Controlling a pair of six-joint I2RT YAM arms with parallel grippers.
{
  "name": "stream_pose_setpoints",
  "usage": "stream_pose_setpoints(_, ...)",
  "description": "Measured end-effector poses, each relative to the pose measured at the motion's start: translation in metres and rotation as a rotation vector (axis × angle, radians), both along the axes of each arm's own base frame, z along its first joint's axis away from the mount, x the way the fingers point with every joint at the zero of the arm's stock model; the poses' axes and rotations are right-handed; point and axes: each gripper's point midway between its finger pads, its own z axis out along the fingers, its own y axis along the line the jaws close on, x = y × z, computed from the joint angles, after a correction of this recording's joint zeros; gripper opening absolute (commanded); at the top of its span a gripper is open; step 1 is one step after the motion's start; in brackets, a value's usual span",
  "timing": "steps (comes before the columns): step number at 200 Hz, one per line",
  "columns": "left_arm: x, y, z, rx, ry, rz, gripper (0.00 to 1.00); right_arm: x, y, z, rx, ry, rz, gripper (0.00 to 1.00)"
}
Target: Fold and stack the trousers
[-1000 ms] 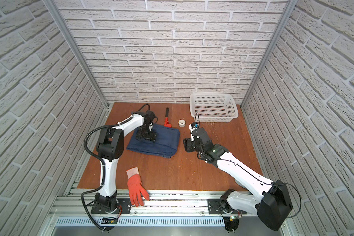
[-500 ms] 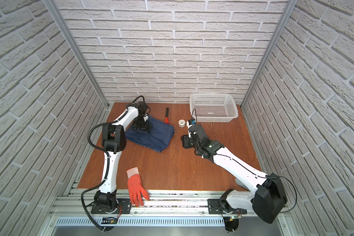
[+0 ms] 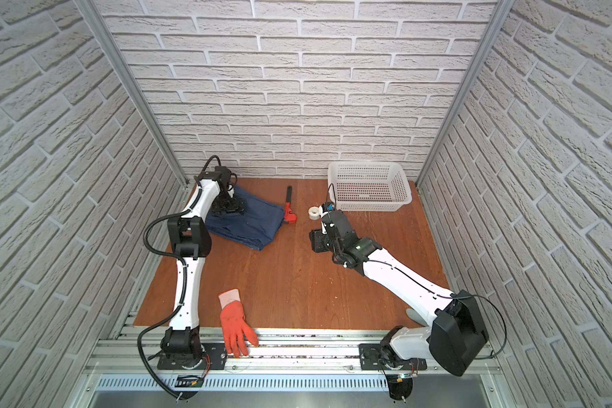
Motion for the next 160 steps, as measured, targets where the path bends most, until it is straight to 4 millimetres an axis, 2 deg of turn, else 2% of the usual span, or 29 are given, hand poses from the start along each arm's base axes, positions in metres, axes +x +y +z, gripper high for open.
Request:
stream_pose_setpoints(36,0.004,0.031,0.001,-0.022,-0.015,0.111,0.91,0.003,0.004,-0.005,-0.003,0.015,0.006,0.54)
stream_pose_setpoints(60,0.006,0.034,0.003,-0.038,-0.034,0.125,0.94,0.003,0.005,-0.005,0.000,0.016,0.009,0.54)
stream_pose_setpoints(74,0.002,0.028,0.006,-0.037,-0.043,0.114,0.96,0.003,0.006,-0.005,0.006,0.016,0.010,0.54)
stream_pose_setpoints(94,-0.009,0.008,0.019,-0.040,-0.054,0.080,0.97,0.003,0.007,-0.004,0.012,0.018,0.014,0.54)
stream_pose_setpoints(131,-0.025,-0.027,0.070,-0.045,-0.144,0.027,0.97,0.001,0.006,0.002,0.024,0.005,0.014,0.54)
stream_pose_setpoints(145,-0.029,-0.031,0.083,-0.050,-0.170,0.028,0.97,0.000,0.005,0.005,0.029,-0.002,0.015,0.54)
stream_pose_setpoints(160,-0.034,-0.029,0.080,-0.049,-0.164,0.042,0.97,-0.001,0.005,0.008,0.033,-0.008,0.014,0.54)
